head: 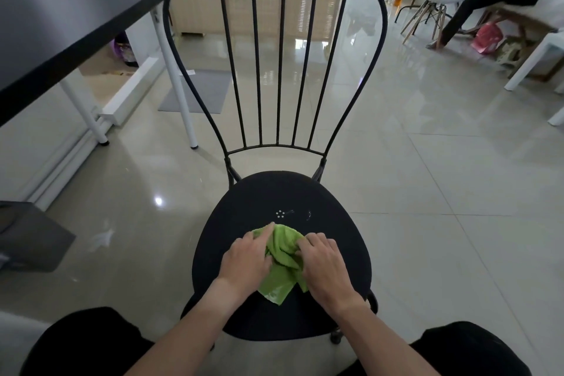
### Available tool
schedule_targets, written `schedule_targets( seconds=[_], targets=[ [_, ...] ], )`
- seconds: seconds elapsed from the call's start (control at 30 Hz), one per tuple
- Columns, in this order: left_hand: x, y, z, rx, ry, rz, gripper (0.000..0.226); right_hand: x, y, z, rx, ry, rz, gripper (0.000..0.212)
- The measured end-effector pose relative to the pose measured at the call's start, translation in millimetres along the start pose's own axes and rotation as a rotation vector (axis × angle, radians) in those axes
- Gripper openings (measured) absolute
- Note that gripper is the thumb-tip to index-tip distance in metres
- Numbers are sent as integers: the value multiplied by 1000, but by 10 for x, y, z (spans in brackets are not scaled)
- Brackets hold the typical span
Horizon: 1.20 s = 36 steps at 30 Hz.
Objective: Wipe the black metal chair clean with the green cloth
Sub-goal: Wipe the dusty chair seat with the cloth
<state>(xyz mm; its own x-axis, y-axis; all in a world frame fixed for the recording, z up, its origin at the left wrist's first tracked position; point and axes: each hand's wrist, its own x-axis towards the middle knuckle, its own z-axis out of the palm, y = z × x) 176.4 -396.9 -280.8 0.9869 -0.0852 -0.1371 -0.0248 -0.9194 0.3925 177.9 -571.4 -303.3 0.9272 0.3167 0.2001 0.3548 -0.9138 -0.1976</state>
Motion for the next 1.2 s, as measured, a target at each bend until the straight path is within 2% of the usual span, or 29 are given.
schedule_targets(
  seconds=[0.17, 0.23, 0.3, 0.37, 0.47, 0.5, 0.6, 0.73, 0.93, 1.2],
  targets=[
    [-122, 62, -25, 96, 65, -4, 29, -80, 9, -119, -1, 0, -9, 32],
    [-155, 75, 7, 127, 109, -3, 15, -99, 33, -128, -4, 5, 3, 24],
    [-147, 99, 96, 141, 173, 41, 10, -112, 58, -130, 1, 36, 20, 11],
    [-117, 150, 243, 120, 205, 46, 24, -124, 62, -123, -10, 69, 39, 13],
    [-72, 347, 403, 94, 85, -48, 66, -146, 95, -104, -33, 119, 84, 22],
    [-71, 419, 436, 98, 37, -110, 71, -159, 120, -96, -30, 135, 106, 22],
    [84, 497, 633, 131, 132, -112, 77, -195, 240, -89, -10, 148, 159, 21],
    [432, 577, 676, 168, 113, -40, 77, -215, 417, -106, -43, 161, 172, 26],
    [758, 693, 738, 242, 63, 164, 74, -259, 681, -157, -75, 165, 206, 22],
    [530, 708, 822, 240, 2, 422, 68, -345, 725, -201, -67, 167, 248, 20]
  ],
)
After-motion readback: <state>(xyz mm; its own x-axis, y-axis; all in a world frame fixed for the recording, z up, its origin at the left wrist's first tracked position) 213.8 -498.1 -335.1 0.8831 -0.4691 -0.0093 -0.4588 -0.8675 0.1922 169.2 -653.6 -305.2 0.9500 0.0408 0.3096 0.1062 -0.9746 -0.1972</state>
